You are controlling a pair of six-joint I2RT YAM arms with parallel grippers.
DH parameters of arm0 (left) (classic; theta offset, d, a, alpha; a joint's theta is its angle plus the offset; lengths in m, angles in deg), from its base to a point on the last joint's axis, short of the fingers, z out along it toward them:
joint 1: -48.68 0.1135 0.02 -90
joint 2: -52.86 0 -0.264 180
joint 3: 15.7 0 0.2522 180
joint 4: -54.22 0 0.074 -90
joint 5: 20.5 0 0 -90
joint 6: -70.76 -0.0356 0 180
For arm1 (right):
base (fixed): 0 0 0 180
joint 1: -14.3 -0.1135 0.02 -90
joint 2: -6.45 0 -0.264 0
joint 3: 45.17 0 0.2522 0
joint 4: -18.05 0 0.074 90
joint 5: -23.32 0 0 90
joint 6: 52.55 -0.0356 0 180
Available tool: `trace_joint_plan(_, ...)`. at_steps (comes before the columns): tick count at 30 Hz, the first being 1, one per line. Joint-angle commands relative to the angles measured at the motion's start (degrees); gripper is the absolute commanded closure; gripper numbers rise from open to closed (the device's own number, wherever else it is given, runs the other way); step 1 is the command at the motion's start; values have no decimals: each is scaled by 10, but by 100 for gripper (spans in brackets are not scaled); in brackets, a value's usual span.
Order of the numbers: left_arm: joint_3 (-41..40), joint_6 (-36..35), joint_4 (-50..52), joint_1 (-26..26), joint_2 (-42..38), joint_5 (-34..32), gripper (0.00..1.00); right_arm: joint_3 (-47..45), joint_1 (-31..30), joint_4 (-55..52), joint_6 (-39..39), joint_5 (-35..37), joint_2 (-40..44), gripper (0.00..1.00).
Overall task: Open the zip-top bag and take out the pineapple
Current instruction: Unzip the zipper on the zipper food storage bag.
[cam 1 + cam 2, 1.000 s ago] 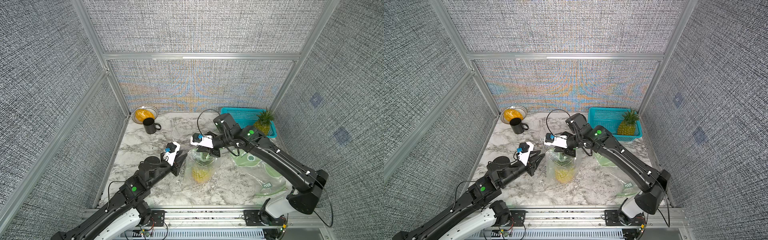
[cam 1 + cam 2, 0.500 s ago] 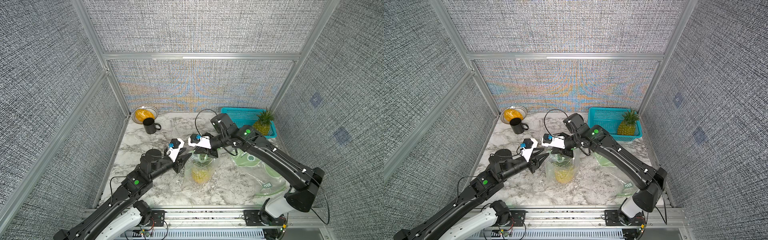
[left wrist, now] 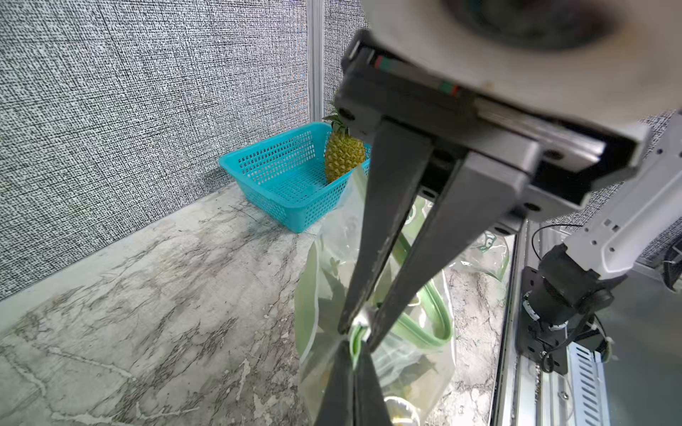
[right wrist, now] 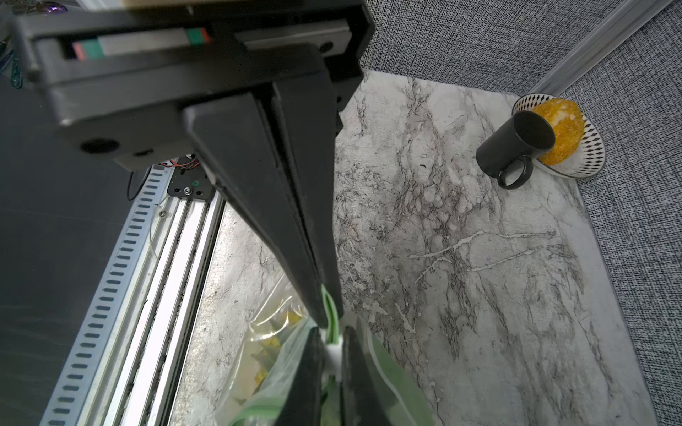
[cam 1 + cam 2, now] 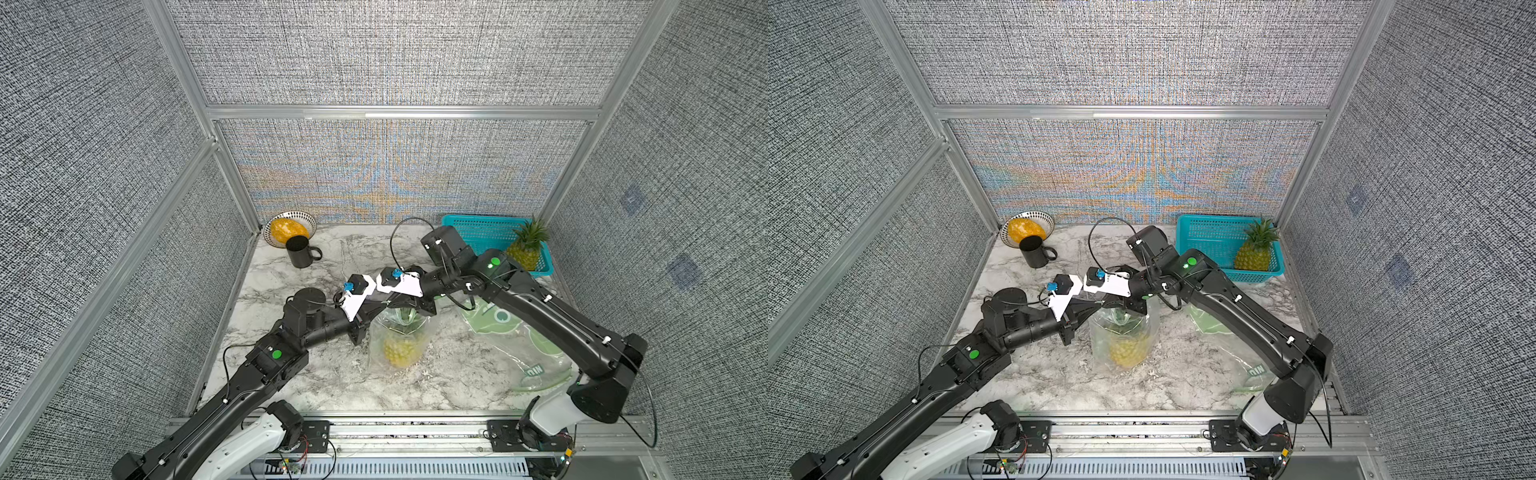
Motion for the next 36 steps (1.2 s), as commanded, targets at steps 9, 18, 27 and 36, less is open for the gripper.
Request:
trace_joint_plan(9, -17, 12, -29, 4, -41, -75, 100, 3, -1, -8, -16, 18, 3, 100)
trace_joint_plan(18, -30, 25, -32, 12, -59, -125, 100, 23, -1, -41, -23, 54, -2, 100)
trace_joint_plan(27, -37, 33, -32, 18, -67, -142, 100, 17, 6, -70, -28, 103, 5, 100)
trace_joint_plan(36, -37, 34, -26, 20, -70, -153, 100, -3, 39, -79, -33, 133, 38, 100)
